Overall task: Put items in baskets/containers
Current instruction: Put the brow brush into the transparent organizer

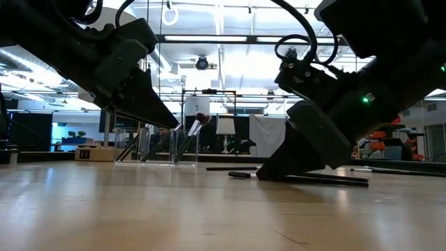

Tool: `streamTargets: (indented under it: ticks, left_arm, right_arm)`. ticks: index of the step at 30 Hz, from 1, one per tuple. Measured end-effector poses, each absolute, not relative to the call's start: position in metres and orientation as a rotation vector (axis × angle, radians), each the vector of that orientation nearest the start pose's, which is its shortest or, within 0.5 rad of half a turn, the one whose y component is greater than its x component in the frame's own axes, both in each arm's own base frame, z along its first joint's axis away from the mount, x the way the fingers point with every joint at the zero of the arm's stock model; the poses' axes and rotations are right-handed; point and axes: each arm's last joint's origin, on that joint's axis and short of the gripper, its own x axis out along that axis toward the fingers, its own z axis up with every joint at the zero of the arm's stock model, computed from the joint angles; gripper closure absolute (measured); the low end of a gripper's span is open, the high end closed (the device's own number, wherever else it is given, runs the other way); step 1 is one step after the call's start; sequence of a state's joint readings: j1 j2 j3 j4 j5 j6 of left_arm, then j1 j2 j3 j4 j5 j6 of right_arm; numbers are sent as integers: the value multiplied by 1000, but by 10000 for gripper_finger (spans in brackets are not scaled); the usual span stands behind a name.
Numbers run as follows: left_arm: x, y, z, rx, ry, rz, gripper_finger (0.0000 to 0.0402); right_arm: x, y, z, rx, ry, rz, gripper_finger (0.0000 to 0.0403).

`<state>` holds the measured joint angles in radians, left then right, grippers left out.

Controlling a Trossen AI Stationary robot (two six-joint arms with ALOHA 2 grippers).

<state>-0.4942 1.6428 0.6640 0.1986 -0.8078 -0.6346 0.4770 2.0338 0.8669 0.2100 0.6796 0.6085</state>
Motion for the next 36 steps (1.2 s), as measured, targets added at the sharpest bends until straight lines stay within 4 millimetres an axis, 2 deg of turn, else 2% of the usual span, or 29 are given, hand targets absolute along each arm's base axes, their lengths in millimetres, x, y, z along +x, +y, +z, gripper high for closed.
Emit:
streamTargets:
  ticks: [6, 12, 15, 23, 29, 36]
  left_arm:
    - [263, -118, 135, -134, 495, 473, 291]
    - [263, -119, 135, -134, 495, 470, 291]
    - [263, -121, 136, -118, 489, 450, 291]
    - [269, -144, 152, -12, 407, 162, 291]
    - [268, -162, 164, 46, 321, -85, 291]
    - [269, -184, 185, 214, 210, -159, 291]
  right_arm:
    - [311, 144, 68, -12, 680, -382, 394]
    - [306, 153, 84, 6, 662, -339, 396]
    - [304, 160, 97, 19, 617, -308, 397]
    - [303, 177, 127, 1, 458, -249, 397]
    - [306, 194, 142, -45, 348, -59, 397]
    - [307, 209, 156, -26, 241, 263, 396]
